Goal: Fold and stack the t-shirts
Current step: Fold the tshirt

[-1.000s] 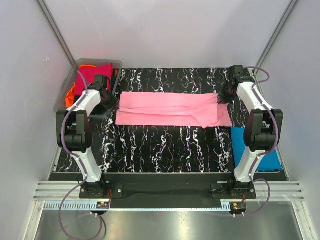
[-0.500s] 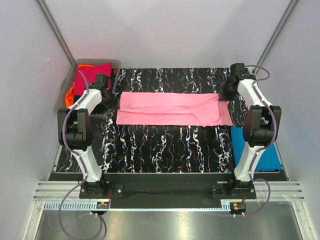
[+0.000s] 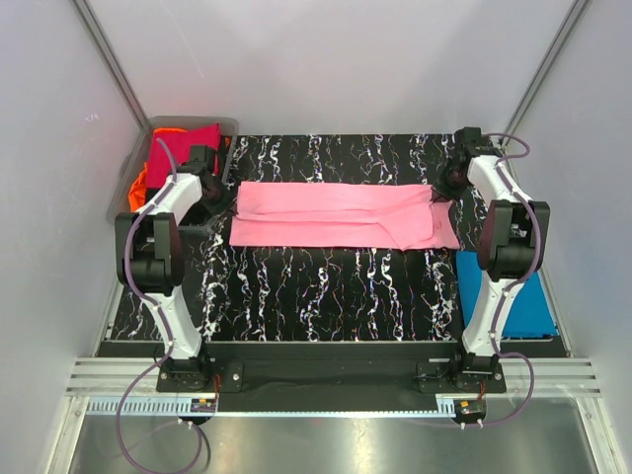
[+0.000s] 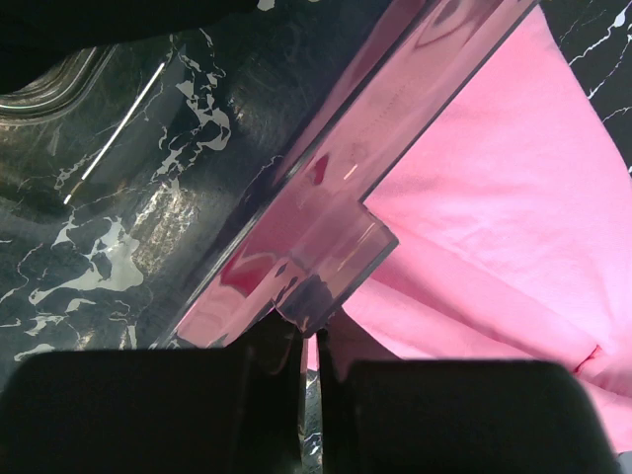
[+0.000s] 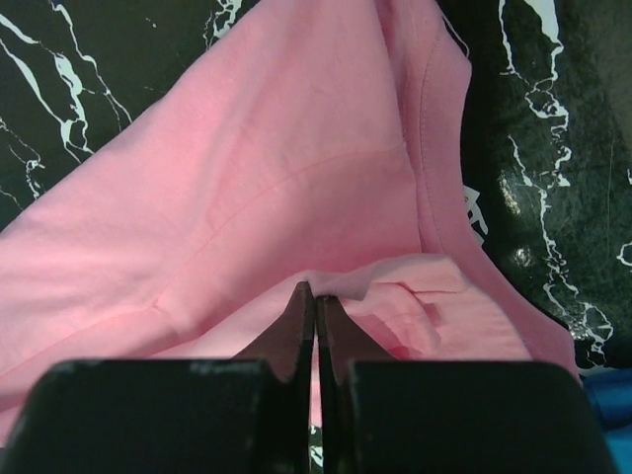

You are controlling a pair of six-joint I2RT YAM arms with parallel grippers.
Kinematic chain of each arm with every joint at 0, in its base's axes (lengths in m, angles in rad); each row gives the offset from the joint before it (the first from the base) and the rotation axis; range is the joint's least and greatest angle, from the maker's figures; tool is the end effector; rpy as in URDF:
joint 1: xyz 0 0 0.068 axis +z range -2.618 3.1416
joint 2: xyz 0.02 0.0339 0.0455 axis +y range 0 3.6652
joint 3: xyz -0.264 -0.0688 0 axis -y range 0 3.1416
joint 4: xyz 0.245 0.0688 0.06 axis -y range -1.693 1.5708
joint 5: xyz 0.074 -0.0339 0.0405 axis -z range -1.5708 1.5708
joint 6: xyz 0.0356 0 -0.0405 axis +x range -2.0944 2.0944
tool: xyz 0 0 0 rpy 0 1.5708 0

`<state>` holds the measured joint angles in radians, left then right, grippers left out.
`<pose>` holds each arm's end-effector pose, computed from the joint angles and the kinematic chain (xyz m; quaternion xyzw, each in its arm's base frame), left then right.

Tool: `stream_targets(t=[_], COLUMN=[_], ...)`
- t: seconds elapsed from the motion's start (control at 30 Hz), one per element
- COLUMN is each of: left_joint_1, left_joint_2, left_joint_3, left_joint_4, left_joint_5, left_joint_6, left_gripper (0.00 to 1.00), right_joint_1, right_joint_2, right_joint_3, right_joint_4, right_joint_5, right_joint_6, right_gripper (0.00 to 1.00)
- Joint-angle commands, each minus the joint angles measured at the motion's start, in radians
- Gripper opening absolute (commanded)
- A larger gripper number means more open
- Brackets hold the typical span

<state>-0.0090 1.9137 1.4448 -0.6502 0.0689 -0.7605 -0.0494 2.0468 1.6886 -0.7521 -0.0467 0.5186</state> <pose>0.4022 -0.0061 0.2064 -0.3503 0.9089 -0.1151 0.1948 0.4397 -0.0201 0.2203 0.2676 0.9358 0.0751 0.2166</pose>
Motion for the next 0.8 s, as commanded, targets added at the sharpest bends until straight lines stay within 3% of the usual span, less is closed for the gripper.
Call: stream_targets(t=[0.0,0.17,0.3,0.43,0.57,0.77], left_joint_1=[0.015,0.015,0.014,0.014,0.014,-0.040], left_joint_2=[0.051,0.057,0.064,0.051,-0.013,-0.142], left_joint_3=[0.028,0.043,0.051,0.051,0.029,-0.060], left_joint_4=[0.069,0.070,0.070,0.073,0.087,0.127], left_joint_5=[-0.066,-0.095,-0.095,-0.083,-0.075,0.008], left_joint_6=[0.012,0.024,0.047,0.075,0.118,0.191], left_gripper=[0.08,0.16,0.32,0.43,0.48,0.50], right_joint_1=[-0.013,-0.018,-0.020,-0.026,-0.026,-0.021], right_joint_2=[0.024,0.073,0.116,0.156,0.125,0.037], right_joint_3=[0.065,0.115,0.161,0.227,0.250,0.275], right_joint_4=[0.025,0.028,0.030,0.019,-0.010,-0.084], right_joint_5=[-0.005,-0.013,-0.025,-0.053,-0.036,-0.008], right_joint_6=[-0.014,-0.005,0.007,-0.002,-0.032,-0.060], right_gripper=[0.00,0.02,0.11,0.33,0.48,0.57])
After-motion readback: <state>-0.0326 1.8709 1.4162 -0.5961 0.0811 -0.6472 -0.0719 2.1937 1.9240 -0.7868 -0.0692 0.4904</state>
